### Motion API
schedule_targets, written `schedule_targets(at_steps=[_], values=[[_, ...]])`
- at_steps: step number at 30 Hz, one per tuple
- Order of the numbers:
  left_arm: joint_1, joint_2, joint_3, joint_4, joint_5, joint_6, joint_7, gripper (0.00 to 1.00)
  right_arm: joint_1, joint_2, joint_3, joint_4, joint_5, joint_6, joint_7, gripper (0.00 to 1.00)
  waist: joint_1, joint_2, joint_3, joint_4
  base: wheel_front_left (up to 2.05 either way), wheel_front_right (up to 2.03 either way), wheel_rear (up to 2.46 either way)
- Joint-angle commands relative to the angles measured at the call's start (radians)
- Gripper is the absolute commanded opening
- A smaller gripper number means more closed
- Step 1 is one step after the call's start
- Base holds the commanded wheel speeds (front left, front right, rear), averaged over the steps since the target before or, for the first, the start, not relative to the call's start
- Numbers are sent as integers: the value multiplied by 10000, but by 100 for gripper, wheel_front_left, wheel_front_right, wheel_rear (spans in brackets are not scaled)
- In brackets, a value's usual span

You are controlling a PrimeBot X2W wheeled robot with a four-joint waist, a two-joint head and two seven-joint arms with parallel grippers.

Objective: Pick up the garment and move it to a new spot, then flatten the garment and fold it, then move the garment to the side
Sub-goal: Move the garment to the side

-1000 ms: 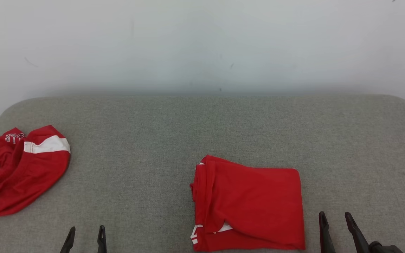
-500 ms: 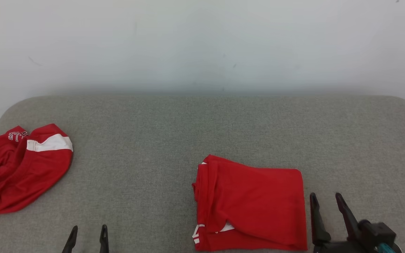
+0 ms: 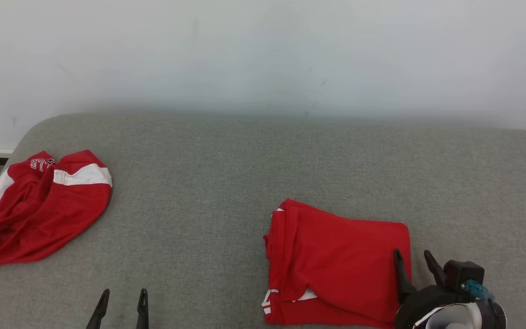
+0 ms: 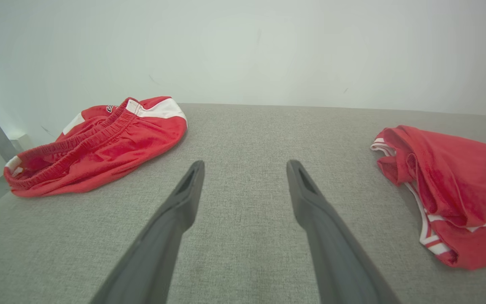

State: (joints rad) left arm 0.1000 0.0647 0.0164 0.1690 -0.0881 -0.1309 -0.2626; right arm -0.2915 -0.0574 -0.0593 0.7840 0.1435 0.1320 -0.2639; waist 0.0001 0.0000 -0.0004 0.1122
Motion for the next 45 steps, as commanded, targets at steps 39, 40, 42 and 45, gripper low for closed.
schedule_targets(at_steps=[39,40,42,45], values=[[-850,-91,118,-267,-265,8,-31,100,-4018,-2405,3605,3241,2542,-7,21,0,-1,0,1451,-632,0,0,0],[-850,-91,118,-267,-265,8,-31,100,-4018,-2405,3605,3241,2542,-7,21,0,-1,0,1451,-632,0,0,0],[-1075,-35,79,-387,-284,8,-31,100,-4534,-2764,3856,3163,2524,-7,136,0,-1,0,1836,-704,0,0,0],[-1459,59,-4,-613,-321,8,-32,100,-5298,-3383,4169,3113,2462,-7,253,0,-1,0,2432,-775,0,0,0]])
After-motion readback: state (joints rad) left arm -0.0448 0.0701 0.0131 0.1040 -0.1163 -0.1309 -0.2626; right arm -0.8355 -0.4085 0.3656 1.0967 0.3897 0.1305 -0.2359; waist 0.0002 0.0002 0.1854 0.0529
